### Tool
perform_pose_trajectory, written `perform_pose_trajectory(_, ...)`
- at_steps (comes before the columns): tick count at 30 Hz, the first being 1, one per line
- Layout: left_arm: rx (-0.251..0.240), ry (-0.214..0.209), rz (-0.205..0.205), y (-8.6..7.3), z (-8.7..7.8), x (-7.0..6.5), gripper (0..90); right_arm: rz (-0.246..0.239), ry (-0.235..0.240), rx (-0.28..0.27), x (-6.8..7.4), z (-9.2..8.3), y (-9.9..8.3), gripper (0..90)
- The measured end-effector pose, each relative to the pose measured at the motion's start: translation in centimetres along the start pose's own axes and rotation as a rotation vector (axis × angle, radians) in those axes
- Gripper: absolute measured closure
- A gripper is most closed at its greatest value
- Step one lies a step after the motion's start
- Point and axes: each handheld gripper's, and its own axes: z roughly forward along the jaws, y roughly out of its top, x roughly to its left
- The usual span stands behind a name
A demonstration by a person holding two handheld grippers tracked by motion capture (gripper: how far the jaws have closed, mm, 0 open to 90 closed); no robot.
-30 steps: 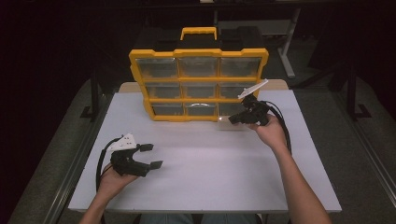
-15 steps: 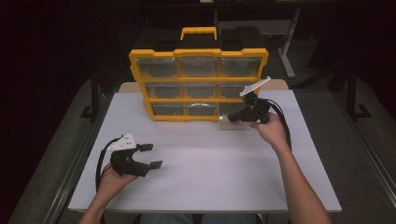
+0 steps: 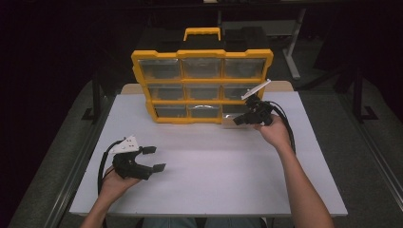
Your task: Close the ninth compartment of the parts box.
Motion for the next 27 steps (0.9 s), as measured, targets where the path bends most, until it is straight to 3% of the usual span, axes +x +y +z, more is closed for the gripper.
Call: perform_pose_trajectory(27, -0.006, 0.006, 0.001, 0.0, -0.2, 0.2, 21.0, 0.047, -0.108, -0.024, -2.0, 0.2, 0.7, 88.9)
